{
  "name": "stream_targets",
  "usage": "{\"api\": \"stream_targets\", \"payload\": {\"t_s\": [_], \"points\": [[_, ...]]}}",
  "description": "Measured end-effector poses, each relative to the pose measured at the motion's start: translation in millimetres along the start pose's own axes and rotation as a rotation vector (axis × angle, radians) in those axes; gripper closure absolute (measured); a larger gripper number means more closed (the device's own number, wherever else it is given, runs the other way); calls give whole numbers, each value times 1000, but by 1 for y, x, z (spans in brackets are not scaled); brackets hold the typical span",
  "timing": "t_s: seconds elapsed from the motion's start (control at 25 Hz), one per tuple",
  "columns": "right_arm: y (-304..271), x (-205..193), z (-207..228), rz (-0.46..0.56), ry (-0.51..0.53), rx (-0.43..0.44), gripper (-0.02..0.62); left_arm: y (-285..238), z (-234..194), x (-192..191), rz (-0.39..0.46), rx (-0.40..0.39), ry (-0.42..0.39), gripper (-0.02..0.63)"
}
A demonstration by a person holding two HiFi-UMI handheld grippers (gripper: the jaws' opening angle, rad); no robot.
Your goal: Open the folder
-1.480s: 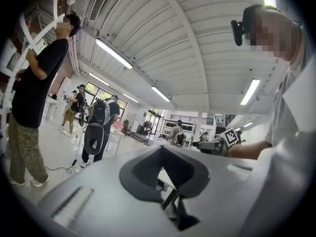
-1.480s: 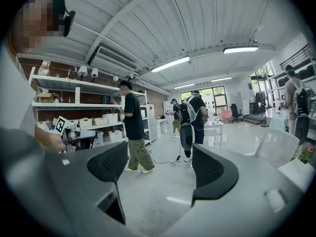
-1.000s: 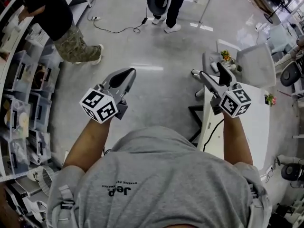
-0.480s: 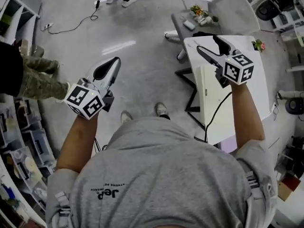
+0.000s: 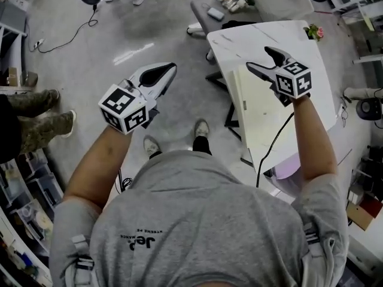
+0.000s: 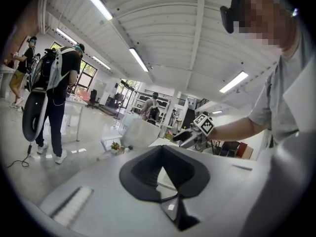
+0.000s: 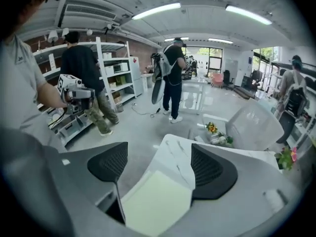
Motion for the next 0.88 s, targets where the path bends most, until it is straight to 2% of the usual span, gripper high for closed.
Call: {"api": "stream_targets", "payload": {"t_s": [0.28, 0.48, 0.72, 0.88], "points": [[-49, -27, 16, -280, 237, 190, 210, -57, 34, -24, -47, -81, 20, 549], [-84, -48, 27, -471, 324, 274, 212, -70, 43, -38, -76, -102, 28, 549], [-109, -64, 30, -617, 388, 352, 219, -74, 44, -48, -91, -102, 33, 549], [-115, -68, 28, -669, 426, 413, 287, -76, 46, -53, -100, -103, 39, 549]]}}
Point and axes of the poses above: the fingertips, and each gripper's own axes: y backward along the fingers, z to its right, x out of its top, the point moved 9 cm from there along y, backward along the fingers, and after that the axes turned 14 degrees about -y, right-handed, at the moved point
